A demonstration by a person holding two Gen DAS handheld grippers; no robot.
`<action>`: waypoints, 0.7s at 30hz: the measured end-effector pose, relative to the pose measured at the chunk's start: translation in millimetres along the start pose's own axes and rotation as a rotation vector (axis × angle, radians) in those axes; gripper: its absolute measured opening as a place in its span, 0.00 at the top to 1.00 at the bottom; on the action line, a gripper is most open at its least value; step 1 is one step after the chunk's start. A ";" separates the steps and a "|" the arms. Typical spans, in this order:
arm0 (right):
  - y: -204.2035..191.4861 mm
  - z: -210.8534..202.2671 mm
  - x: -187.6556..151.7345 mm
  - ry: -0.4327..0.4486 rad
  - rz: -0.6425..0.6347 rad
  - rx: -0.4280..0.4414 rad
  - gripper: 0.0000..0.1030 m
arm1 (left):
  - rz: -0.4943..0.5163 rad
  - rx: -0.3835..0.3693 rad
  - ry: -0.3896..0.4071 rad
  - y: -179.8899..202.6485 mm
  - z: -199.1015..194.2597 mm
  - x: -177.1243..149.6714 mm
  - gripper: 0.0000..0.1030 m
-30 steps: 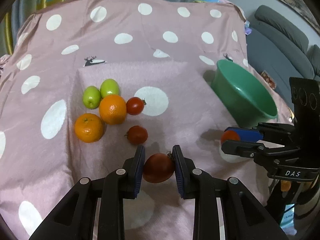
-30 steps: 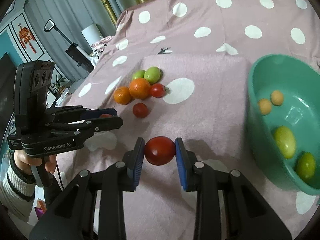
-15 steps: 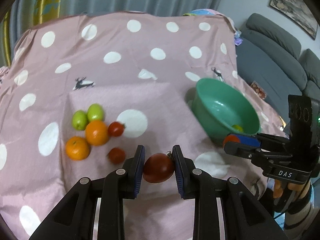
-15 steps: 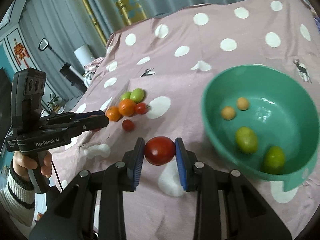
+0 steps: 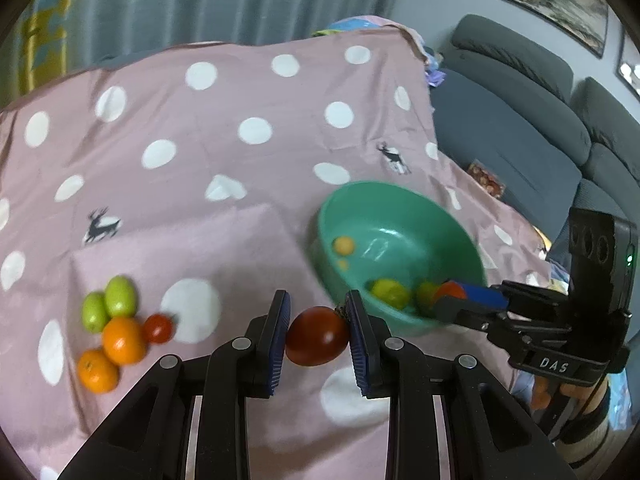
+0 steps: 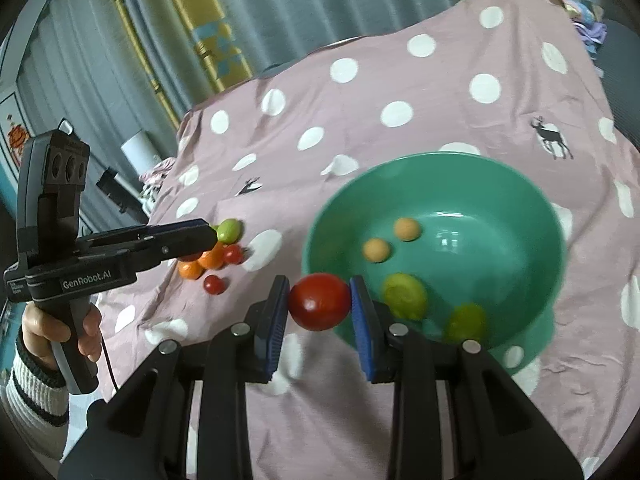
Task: Organize fruits
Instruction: 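Lower the left tool's tomato into the bowl and open while the right tool releases its tomato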
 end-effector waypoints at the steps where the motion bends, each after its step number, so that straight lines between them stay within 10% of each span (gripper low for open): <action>1: 4.3 -1.7 0.4 0.005 0.009 -0.004 0.70 | 0.006 -0.008 -0.001 2.8 1.8 2.1 0.72; 21: 61.3 -4.6 -6.4 0.024 0.112 -0.071 0.69 | 0.170 -0.049 -0.124 68.9 78.9 26.7 0.72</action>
Point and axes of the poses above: each gripper's, at about its wrist camera, not at the fingertips, and z roughly the way its jaws point, y to its right, x to its top, the point moved 8 cm from there along z, roughly the way its jaws point, and after that the axes turned 10 degrees about -y, right-handed, at the moved point
